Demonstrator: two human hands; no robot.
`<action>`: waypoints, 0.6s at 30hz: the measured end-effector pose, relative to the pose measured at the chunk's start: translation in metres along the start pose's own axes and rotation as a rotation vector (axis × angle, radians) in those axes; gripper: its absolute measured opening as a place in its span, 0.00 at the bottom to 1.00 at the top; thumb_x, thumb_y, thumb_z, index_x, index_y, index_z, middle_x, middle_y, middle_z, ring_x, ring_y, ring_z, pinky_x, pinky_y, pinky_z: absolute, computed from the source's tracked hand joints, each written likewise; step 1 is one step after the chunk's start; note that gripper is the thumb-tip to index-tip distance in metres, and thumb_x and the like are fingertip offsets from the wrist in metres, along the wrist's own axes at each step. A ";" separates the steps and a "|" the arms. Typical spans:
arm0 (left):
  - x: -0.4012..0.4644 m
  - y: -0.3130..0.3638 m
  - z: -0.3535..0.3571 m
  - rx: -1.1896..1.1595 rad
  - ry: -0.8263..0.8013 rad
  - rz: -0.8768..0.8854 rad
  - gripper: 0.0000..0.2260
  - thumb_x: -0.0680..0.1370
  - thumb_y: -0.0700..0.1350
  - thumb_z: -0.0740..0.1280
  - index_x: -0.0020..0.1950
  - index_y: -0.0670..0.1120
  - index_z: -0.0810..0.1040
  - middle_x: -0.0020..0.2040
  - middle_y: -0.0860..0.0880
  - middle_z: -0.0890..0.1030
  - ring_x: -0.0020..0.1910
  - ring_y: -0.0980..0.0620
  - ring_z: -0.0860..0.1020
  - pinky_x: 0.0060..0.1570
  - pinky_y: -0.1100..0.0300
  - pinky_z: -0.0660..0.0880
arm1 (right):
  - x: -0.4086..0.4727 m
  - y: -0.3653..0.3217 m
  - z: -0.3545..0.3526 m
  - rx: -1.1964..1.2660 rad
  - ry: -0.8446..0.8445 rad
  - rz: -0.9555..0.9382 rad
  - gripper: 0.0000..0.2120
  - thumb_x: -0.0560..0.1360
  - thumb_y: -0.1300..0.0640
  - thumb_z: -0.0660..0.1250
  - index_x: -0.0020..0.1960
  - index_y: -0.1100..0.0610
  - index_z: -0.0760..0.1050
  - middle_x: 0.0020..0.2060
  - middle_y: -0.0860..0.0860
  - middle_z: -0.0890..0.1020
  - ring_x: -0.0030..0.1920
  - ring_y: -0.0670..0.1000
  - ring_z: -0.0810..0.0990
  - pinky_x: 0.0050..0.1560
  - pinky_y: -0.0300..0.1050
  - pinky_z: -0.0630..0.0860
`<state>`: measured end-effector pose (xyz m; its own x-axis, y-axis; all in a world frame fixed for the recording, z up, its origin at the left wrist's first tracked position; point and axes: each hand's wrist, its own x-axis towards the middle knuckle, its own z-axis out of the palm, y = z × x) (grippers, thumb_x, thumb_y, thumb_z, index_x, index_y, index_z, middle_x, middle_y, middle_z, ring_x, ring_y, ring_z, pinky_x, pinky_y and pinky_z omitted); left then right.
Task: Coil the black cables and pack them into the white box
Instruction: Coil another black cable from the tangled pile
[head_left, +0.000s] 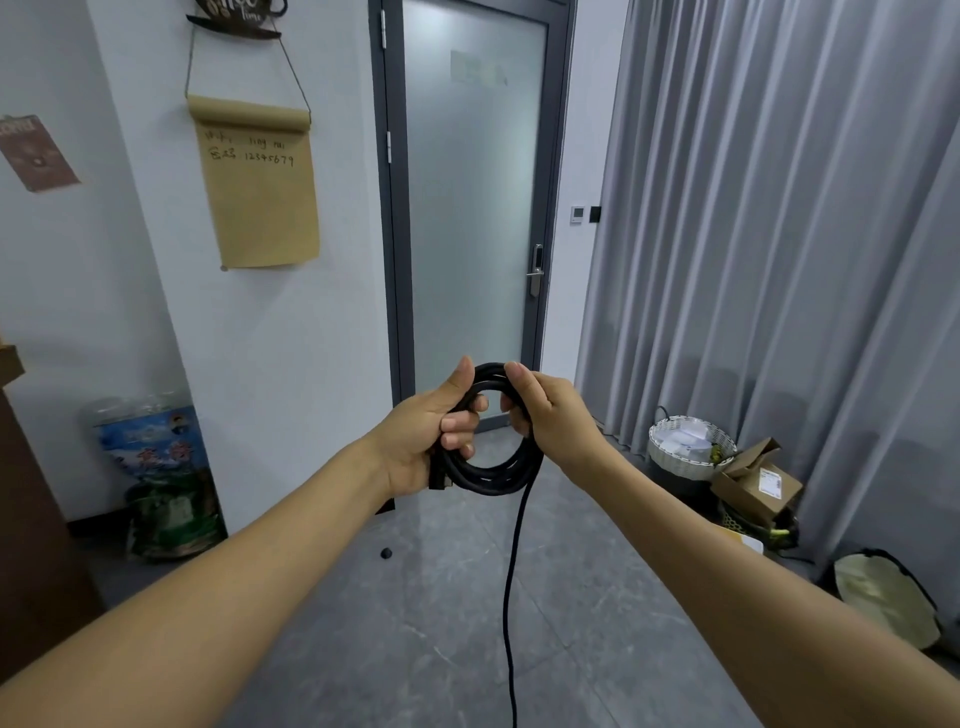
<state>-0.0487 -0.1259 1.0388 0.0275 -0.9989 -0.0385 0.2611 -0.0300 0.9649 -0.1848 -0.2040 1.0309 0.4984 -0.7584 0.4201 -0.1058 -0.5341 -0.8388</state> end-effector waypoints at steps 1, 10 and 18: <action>-0.001 0.001 0.000 -0.008 -0.012 -0.006 0.20 0.68 0.64 0.62 0.36 0.46 0.72 0.20 0.56 0.61 0.19 0.59 0.61 0.27 0.67 0.70 | 0.000 0.001 0.000 0.010 -0.006 0.002 0.22 0.81 0.47 0.53 0.34 0.57 0.72 0.23 0.47 0.71 0.22 0.41 0.67 0.27 0.32 0.63; 0.006 -0.006 -0.006 -0.028 0.260 0.004 0.19 0.73 0.59 0.66 0.32 0.47 0.68 0.20 0.55 0.62 0.18 0.58 0.59 0.21 0.66 0.63 | 0.008 0.020 -0.013 -0.174 -0.035 0.045 0.18 0.80 0.48 0.56 0.36 0.58 0.68 0.28 0.49 0.69 0.29 0.48 0.65 0.34 0.43 0.63; 0.009 0.011 -0.036 -0.104 0.571 0.107 0.18 0.74 0.58 0.68 0.33 0.47 0.69 0.20 0.55 0.63 0.18 0.58 0.60 0.26 0.64 0.62 | 0.005 0.040 -0.034 -0.194 0.093 0.142 0.07 0.77 0.59 0.64 0.41 0.59 0.75 0.27 0.49 0.74 0.23 0.40 0.69 0.27 0.31 0.64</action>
<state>-0.0106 -0.1334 1.0396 0.5663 -0.8177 -0.1036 0.3203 0.1025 0.9418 -0.2158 -0.2417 1.0108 0.3862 -0.8572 0.3406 -0.3366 -0.4747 -0.8132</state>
